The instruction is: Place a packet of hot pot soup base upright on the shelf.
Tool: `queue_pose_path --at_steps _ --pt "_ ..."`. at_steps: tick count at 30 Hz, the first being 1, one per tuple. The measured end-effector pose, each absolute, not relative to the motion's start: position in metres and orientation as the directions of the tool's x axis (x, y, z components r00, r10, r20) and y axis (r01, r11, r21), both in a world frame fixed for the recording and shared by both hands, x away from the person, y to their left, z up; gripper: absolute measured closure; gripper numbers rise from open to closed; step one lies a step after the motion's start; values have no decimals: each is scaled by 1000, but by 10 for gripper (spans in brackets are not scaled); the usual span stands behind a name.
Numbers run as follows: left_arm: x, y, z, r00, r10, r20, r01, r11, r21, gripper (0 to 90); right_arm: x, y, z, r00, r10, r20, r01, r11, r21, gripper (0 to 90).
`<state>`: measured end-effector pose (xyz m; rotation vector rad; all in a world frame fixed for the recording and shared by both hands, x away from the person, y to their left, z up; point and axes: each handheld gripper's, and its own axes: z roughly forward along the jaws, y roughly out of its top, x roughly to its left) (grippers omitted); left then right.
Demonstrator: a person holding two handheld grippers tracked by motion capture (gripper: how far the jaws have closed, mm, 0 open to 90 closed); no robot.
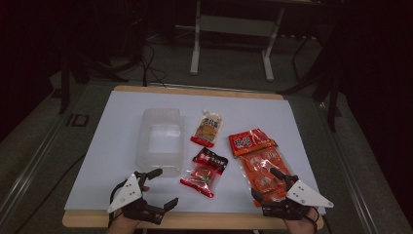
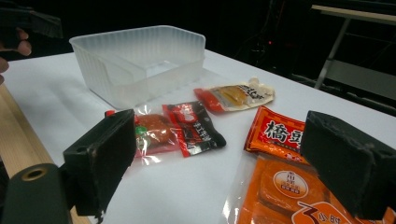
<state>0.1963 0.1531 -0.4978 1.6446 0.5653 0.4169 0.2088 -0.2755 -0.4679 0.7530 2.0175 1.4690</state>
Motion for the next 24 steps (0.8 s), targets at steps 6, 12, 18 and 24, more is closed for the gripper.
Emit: queue_pose_path --at_steps 6,12,18,24 --pt "195 151 -498 814 580 -32 110 -99 989 14 210 -272 -469 -728 677 -108 126 288 949 108" --pt "196 151 -497 805 593 -21 101 -101 990 13 209 -270 -466 -745 651 -145 80 304 949 109" --pt "195 152 -498 803 595 -12 89 -101 991 13 205 -268 -462 -747 654 -117 92 277 957 108" --pt "196 151 -499 806 592 1 82 -113 990 14 204 -268 -458 -752 648 -119 92 281 955 108"
